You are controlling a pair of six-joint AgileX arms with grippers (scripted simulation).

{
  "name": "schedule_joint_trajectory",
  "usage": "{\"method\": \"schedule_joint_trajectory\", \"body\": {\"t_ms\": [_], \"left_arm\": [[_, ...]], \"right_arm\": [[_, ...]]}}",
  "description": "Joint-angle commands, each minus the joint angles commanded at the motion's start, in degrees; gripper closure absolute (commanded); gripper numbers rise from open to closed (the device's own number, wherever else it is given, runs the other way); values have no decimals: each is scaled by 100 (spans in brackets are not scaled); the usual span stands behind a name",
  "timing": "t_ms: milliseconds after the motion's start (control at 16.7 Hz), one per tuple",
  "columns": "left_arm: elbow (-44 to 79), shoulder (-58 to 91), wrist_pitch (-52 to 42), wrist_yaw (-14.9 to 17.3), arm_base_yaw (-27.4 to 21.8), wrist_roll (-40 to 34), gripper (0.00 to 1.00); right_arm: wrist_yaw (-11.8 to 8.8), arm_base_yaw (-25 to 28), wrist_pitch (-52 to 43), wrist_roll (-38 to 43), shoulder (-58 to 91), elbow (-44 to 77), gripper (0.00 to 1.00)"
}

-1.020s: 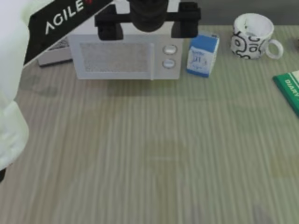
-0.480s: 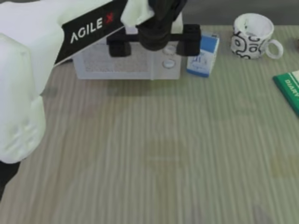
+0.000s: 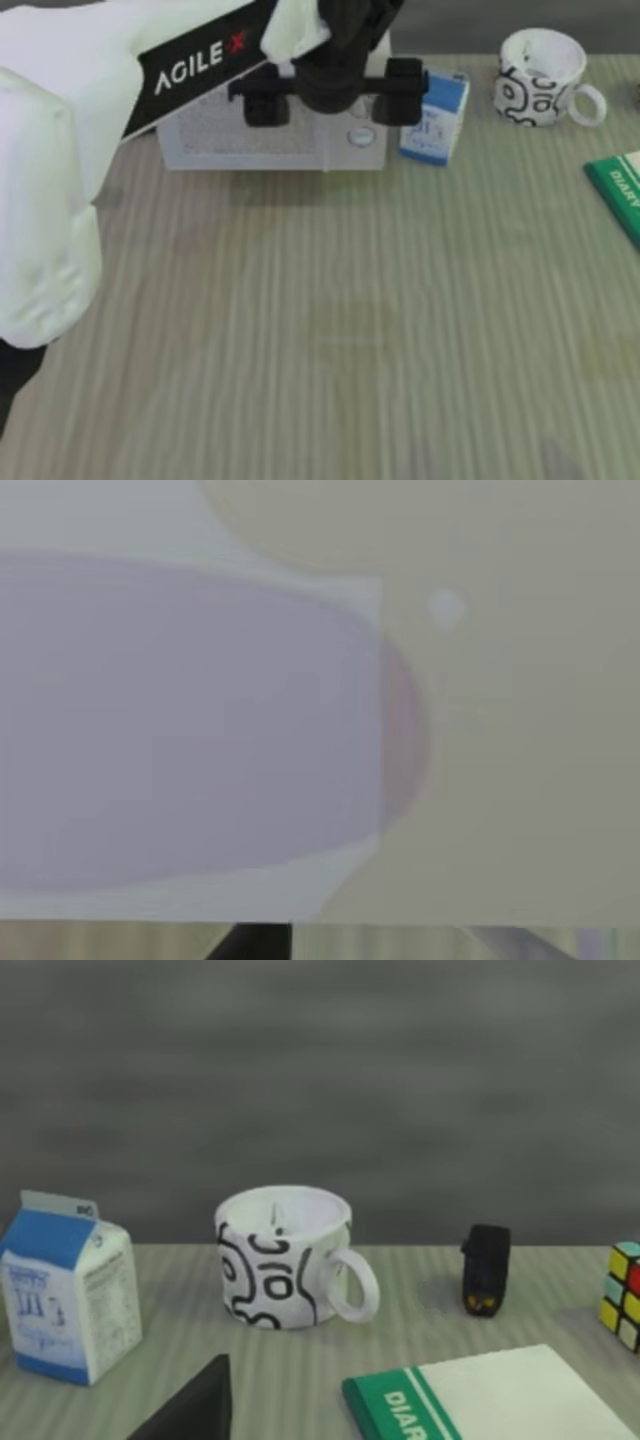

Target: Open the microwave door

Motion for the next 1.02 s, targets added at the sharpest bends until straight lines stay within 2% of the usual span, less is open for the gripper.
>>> {"method": "schedule_joint_trajectory", "body": {"t_ms": [480, 960, 1020], "left_arm": [[0, 0, 0, 0, 0, 0, 98], [0, 0, 0, 0, 0, 0, 100], [-165, 8, 20, 127, -192, -49, 100]], "right_arm": [[0, 0, 0, 0, 0, 0, 0], [0, 0, 0, 0, 0, 0, 0], [0, 0, 0, 0, 0, 0, 0]]}}
